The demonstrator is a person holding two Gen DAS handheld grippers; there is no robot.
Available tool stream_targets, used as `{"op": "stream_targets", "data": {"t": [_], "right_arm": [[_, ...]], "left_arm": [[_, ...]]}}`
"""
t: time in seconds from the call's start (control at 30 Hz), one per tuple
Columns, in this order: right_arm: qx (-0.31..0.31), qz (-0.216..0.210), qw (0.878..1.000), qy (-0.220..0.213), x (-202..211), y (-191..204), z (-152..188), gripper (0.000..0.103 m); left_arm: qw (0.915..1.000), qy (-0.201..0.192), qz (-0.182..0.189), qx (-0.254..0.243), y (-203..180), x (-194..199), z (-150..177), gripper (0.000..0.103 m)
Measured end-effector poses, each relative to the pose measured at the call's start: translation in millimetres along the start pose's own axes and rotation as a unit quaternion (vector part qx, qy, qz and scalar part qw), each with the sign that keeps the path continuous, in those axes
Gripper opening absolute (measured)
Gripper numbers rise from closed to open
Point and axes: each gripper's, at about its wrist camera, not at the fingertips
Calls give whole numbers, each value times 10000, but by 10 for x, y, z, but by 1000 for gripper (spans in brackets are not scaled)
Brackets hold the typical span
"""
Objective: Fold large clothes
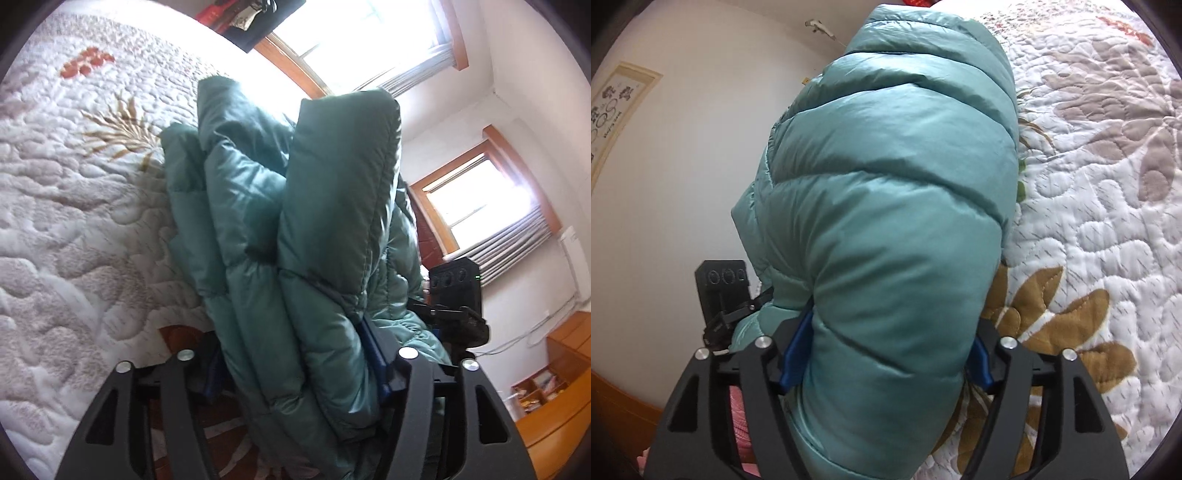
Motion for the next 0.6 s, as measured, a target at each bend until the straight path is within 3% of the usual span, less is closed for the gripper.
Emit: {"op": "stream_targets", "data": {"t": [0.07,0.2,0.37,0.53,0.57,0.6], "right_arm": [[-4,385,9992,-120,30,133,2,79],[182,1176,9914,-551,314,418,258,79],[475,1447,9851,-805,554,873,570,77],[861,1503,9817,-789,648,1214,755,69],[925,1517,9808,-804,689,1288,745,68],[981,1560,9795,-817,669,1318,749,68]], "left_arm": [[9998,-23,-172,91,15,136,51,74],[9975,-344,-618,67,-66,484,156,74],[9900,-922,-1042,-237,-337,816,7,77],[9898,-874,-1107,-184,-471,617,-424,80],[9899,-866,-1116,-121,-446,592,-523,77],[9901,-849,-1111,-82,-423,561,-582,66]]}}
Point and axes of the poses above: each gripper's, at about its wrist camera, not at the fingertips, and x roughly against the way its jaws point, y to its left, z to its underside, and after that the axes turned 13 degrees about y, right-handed
